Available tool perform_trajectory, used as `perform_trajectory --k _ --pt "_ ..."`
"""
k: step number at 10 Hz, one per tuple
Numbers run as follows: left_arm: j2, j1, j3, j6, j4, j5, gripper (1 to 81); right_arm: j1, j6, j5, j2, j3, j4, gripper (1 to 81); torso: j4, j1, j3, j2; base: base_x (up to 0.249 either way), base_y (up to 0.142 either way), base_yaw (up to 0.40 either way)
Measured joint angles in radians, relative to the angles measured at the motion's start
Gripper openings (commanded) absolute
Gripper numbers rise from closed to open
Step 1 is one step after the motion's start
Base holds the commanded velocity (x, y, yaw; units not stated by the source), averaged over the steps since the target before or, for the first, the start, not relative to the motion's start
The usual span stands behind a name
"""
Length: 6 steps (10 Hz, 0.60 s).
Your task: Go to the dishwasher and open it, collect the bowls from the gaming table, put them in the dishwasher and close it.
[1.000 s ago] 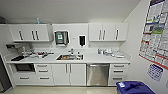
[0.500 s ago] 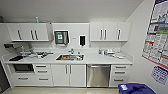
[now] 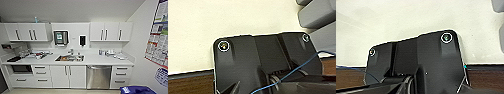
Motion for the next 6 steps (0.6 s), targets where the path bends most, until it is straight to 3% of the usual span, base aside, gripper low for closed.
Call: perform_trajectory --k 6 --pt "0.000 0.001 -0.002 0.000 0.000 0.001 81.1 0.002 0.000 -0.003 0.010 0.000 0.000 81.1 0.000 0.000 0.000 0.000 0.135 0.000 0.000"
